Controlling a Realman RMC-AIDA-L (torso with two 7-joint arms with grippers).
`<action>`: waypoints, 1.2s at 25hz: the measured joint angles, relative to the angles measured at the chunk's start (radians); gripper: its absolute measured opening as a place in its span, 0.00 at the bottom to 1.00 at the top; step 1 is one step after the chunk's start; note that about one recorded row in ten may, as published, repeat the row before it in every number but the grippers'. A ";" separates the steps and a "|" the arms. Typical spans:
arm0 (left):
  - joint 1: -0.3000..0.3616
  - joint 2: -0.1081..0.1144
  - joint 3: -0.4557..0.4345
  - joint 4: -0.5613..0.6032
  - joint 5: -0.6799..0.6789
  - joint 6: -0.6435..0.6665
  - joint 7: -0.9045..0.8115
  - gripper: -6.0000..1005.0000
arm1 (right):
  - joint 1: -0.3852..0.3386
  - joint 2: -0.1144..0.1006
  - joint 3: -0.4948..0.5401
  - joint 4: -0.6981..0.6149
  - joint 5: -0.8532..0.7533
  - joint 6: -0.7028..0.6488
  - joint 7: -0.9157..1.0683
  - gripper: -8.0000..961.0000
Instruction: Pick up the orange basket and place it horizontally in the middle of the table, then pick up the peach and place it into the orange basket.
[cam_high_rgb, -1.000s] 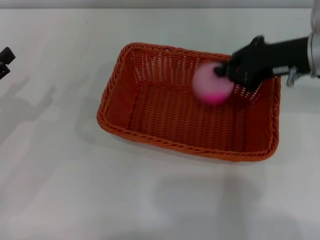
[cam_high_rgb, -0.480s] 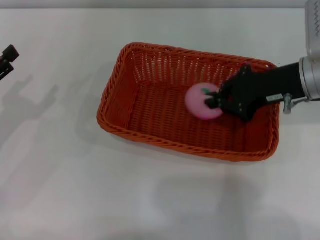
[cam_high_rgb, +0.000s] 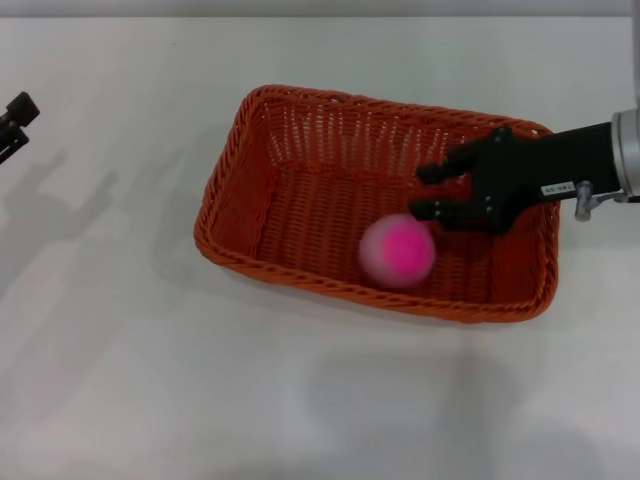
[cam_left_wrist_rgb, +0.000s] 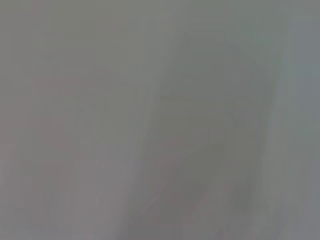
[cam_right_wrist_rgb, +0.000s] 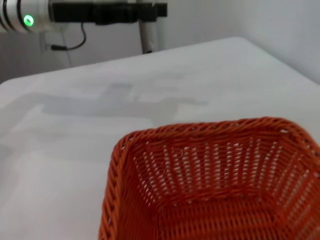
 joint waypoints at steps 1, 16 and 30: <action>0.002 0.000 -0.001 0.000 0.000 0.000 0.004 0.79 | -0.002 0.000 0.014 0.000 0.003 0.001 -0.002 0.41; 0.066 0.002 -0.011 -0.001 -0.086 0.006 0.086 0.79 | -0.118 -0.004 0.554 0.165 0.227 0.060 -0.240 0.80; 0.090 -0.001 -0.014 0.063 -0.226 0.065 0.187 0.79 | -0.094 -0.005 0.874 0.696 0.344 -0.045 -0.753 0.90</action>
